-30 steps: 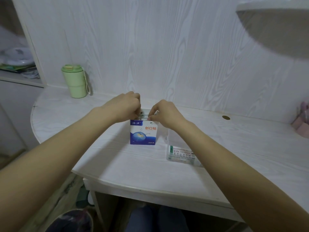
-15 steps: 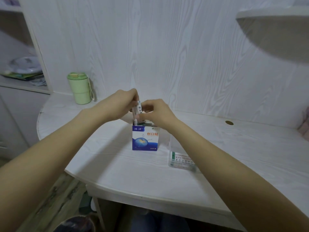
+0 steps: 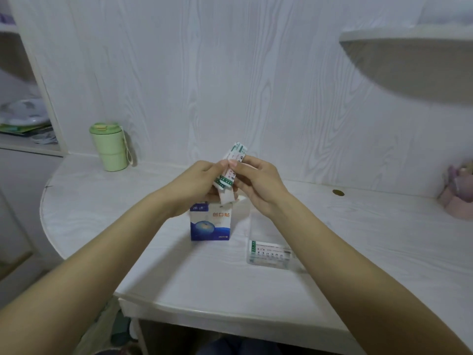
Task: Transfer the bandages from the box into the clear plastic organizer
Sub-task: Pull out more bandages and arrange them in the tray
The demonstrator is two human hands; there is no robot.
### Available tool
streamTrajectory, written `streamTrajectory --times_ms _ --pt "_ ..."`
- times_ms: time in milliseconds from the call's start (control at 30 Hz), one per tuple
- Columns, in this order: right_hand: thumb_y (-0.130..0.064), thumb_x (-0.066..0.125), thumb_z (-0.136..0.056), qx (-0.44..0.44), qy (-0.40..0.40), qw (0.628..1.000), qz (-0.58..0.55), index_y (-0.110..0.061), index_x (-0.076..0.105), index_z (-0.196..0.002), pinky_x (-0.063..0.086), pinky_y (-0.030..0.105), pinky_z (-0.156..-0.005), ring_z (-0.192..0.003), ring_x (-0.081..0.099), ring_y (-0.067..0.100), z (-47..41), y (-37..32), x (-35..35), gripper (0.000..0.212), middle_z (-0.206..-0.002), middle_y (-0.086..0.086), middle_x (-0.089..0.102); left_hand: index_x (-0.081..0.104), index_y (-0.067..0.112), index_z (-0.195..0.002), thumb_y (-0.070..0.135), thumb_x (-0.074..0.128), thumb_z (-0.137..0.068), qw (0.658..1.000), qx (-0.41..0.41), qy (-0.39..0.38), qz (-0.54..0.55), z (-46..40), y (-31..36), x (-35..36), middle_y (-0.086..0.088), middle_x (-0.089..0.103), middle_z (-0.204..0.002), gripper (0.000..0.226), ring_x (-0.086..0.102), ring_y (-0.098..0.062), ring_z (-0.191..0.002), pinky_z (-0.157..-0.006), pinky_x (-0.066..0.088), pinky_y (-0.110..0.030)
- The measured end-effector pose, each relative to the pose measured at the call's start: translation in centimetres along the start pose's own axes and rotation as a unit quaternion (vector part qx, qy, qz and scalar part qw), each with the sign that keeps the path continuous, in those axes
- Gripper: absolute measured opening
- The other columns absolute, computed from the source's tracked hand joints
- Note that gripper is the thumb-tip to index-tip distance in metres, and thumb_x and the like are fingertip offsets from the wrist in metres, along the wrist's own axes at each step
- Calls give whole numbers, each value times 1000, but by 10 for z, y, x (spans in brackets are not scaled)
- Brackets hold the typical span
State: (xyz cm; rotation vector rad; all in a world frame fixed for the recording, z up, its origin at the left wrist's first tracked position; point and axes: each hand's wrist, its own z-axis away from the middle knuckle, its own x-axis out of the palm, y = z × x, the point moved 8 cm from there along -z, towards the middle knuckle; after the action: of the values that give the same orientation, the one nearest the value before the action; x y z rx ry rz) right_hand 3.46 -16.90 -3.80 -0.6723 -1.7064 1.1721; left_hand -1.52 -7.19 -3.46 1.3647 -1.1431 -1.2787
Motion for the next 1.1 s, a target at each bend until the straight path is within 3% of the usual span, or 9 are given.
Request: streamTrajectory --times_ms 233,333,433,533,633,767,867,933,1100 --pt "2 60 -87 -28 40 998 24 0 63 -87 43 28 -48 -56 60 18 13 -14 -38 4 -67 10 65 64 9 -88 25 33 -103 995 56 21 -81 -6 16 37 1 69 -68 37 64 0 -58 -59 53 -16" --pt "2 61 -87 -28 66 997 20 -1 63 -86 50 29 -58 -59 64 17 17 -16 -49 4 -71 9 67 61 4 -101 23 34 -103 999 36 24 -27 -9 13 49 -8 68 -80 34 67 -4 -60 -55 51 -14" --pt "3 60 -88 -35 92 995 0 2 62 -91 53 27 -53 -57 64 17 20 -22 -61 4 -75 13 66 61 4 -111 22 43 -100 1000 8 -24 7 -12 5 59 -13 71 -98 28 70 -10 -77 -68 55 -20" --pt "1 56 -91 -22 100 994 -41 0 61 -94 58 24 -64 -70 65 18 24 -26 -77 6 -83 13 65 59 5 -110 1 48 -95 998 -8 -50 35 -12 -1 67 -11 71 -101 19 70 -10 -81 -73 57 -21" --pt "-3 54 -94 9 100 994 -48 -5 61 -91 57 30 -75 -78 64 19 31 -24 -95 8 -83 9 64 59 0 -108 -2 52 -92 1000 -10 -11 -18 -11 -1 71 -11 73 -93 17 71 -6 -74 -60 55 -17" --pt "0 45 -97 56 104 986 -118 1 52 -101 58 40 -73 -83 65 27 43 -18 -113 8 -92 20 62 55 -2 -98 2 55 -92 999 5 41 -2 -10 1 78 -12 72 -83 7 70 -8 -61 -49 53 -18" --pt "4 40 -97 99 125 973 -169 1 47 -94 59 38 -61 -78 60 26 52 -12 -121 8 -89 23 55 50 3 -91 6 51 -95 999 10 31 1 -9 -1 90 -14 71 -78 5 67 -14 -54 -51 56 -24" --pt "3 37 -94 141 138 965 -170 -2 46 -91 54 26 -48 -65 54 22 57 -7 -127 11 -83 17 52 54 10 -85 10 50 -96 997 42 26 -59 -10 -1 95 -4 70 -70 12 57 -8 -49 -52 52 -21" --pt "-7 36 -89 207 93 973 -45 -10 41 -82 27 14 -29 -33 36 7 65 -4 -133 8 -58 2 47 64 26 -101 34 41 -99 973 85 -32 -213 -6 1 115 9 54 -82 25 47 -4 -73 -66 36 -19"
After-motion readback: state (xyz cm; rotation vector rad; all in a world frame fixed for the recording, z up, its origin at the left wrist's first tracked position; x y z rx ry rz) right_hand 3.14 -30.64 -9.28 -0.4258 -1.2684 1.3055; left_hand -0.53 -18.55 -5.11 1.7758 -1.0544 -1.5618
